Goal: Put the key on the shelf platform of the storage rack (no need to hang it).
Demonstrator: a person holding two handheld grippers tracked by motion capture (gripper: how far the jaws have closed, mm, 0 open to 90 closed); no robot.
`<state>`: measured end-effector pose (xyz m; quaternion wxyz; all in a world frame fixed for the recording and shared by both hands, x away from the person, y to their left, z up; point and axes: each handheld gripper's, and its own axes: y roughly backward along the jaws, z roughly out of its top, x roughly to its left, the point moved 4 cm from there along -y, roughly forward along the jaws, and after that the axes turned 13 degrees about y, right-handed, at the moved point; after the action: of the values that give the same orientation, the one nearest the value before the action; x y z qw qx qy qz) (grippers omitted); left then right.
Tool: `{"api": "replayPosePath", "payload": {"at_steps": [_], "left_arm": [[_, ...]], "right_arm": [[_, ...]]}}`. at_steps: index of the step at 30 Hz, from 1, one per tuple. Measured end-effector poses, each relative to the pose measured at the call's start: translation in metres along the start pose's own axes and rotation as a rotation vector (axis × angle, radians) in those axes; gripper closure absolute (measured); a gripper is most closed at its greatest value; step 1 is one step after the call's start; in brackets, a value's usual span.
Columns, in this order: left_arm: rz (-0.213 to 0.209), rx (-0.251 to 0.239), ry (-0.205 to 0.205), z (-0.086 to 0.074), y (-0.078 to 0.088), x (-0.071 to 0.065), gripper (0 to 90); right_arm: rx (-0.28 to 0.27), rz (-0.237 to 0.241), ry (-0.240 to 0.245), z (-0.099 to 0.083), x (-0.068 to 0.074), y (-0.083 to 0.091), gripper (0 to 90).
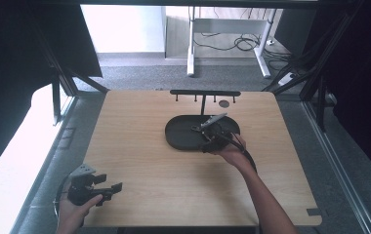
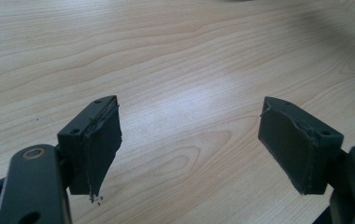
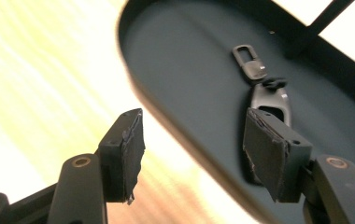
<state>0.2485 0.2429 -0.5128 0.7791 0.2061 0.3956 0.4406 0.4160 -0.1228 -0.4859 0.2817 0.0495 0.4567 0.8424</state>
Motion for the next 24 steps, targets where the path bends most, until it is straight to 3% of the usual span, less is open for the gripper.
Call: {"api": "replayPosePath", "payload": {"at_steps": [16,24], "left_arm": [[0.004,0.004,0.002,-0.001,-0.002,0.0,21.5],[0.006,0.005,0.002,-0.001,-0.003,-0.001,21.5]], "right_arm": [[-0.046,0.077,-0.019,-0.052,0.045,0.004,37.5],[-0.033,0.091,-0.012,-0.068,0.051,-0.002,37.5]]}}
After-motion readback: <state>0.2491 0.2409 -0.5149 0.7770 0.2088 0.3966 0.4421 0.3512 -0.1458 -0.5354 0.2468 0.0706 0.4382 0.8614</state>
